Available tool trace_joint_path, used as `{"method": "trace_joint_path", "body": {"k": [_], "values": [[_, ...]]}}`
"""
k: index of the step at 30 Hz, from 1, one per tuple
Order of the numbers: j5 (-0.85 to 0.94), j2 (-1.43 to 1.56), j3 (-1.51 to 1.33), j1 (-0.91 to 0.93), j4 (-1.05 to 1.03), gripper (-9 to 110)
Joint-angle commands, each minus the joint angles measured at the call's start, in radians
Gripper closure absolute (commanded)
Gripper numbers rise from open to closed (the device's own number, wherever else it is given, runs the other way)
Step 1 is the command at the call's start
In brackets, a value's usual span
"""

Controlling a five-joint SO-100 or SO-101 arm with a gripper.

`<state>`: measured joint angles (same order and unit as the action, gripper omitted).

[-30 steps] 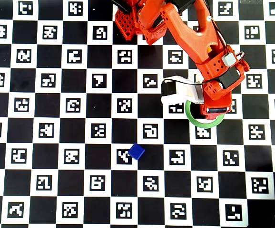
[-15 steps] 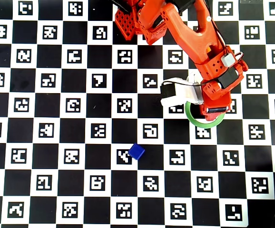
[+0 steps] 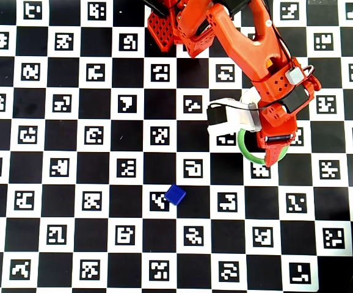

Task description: Grab the red cube then put it in the green circle then put the blue cube on top and finally the orange cube on top

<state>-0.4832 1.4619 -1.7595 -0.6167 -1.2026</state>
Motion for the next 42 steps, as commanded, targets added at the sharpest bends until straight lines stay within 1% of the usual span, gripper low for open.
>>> {"method": "trace_joint_path", "body": {"k": [1,7,10,12,18,22,27,34,42], "values": [[0.025,0.104,0.166,0.037,-0.123,55],[0.132,0.138,0.319,0.149,-0.291,55],[0.218,0.132,0.394,0.227,-0.367,55],[0.29,0.12,0.437,0.285,-0.396,56],[0.433,0.032,0.575,0.465,-0.456,56],[0.508,-0.051,0.635,0.568,-0.431,56],[0.538,-0.164,0.653,0.637,-0.362,56],[0.552,-0.275,0.591,0.676,-0.216,56],[0.554,-0.308,0.465,0.686,-0.094,56]]}}
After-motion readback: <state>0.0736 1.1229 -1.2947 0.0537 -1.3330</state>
